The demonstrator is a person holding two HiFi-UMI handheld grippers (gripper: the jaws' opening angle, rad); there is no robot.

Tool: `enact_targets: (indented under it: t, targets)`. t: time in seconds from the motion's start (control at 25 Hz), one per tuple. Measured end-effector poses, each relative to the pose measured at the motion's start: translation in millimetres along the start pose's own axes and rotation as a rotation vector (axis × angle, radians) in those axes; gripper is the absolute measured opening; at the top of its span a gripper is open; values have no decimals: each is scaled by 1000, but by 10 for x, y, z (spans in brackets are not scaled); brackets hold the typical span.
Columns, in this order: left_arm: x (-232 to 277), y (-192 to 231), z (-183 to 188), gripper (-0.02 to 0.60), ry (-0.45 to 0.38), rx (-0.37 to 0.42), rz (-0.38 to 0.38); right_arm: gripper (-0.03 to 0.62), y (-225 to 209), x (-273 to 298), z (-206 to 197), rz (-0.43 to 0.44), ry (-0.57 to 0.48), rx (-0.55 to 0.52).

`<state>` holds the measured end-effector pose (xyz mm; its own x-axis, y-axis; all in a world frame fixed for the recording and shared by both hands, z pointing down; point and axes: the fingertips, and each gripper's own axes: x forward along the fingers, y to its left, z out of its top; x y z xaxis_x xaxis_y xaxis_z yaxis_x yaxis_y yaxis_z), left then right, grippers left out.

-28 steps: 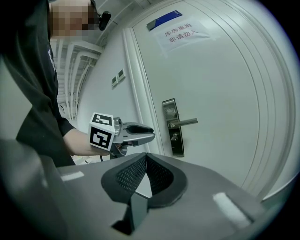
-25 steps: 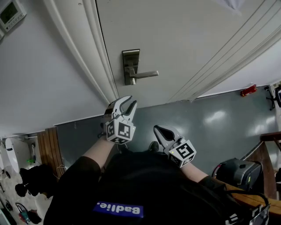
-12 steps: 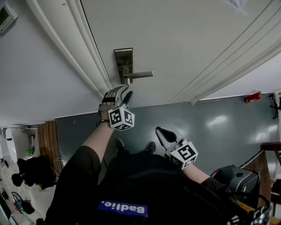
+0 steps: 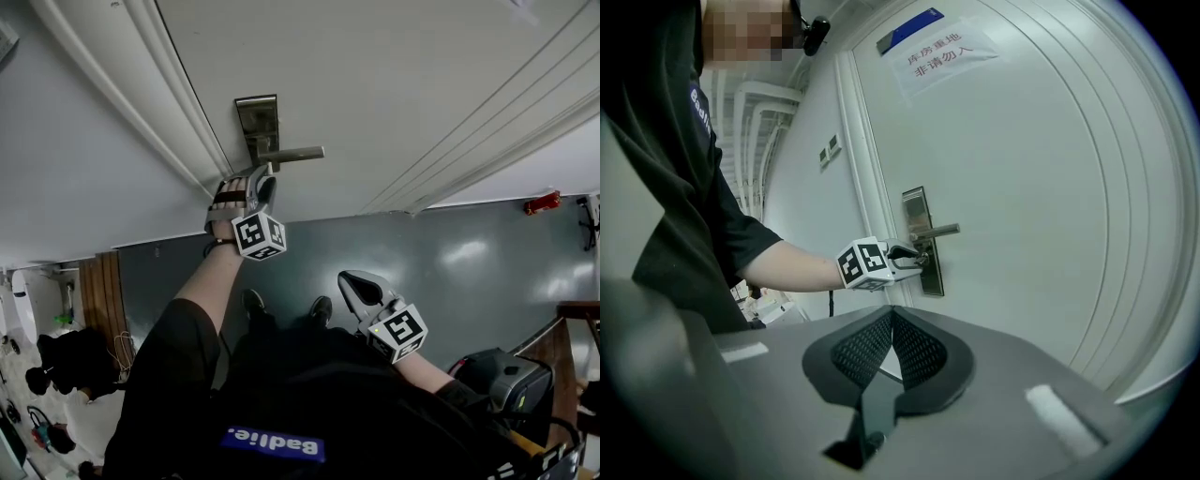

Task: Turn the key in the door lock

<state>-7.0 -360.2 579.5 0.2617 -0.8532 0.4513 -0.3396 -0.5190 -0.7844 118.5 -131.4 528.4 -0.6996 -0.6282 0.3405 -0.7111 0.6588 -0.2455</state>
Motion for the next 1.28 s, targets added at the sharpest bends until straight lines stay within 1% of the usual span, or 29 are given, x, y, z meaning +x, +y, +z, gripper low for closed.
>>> enact_targets:
  t: [0.16, 0.44, 0.56, 0.6, 0.64, 0.76, 0.96, 1.12, 1.28]
  targets:
    - [87, -20, -41, 138, 34, 27, 28, 3, -76, -42, -55, -23, 17, 7]
    - [157, 21, -59, 137, 63, -6, 114, 3, -203, -168, -164, -67, 57, -12]
    - [182, 96, -70, 129, 78, -40, 156, 2, -241, -226, -221, -78, 72, -16]
    - [193, 118, -73, 106, 81, -62, 169, 2, -256, -246, -240, -79, 77, -16]
    - [204, 135, -77, 97, 84, -89, 179, 2, -272, -264, -256, -79, 82, -15]
    - [213, 166, -98, 71, 94, -196, 209, 2, -309, -316, -285, -80, 87, -8]
    - [190, 185, -122, 60, 95, -419, 224, 2, -367, -406, -328, -78, 91, -16]
    - [176, 212, -137, 55, 71, -620, 218, 2, -408, -449, -317, -75, 83, -9]
    - [157, 227, -164, 51, 26, -866, 209, 2, -439, -490, -323, -79, 84, -11]
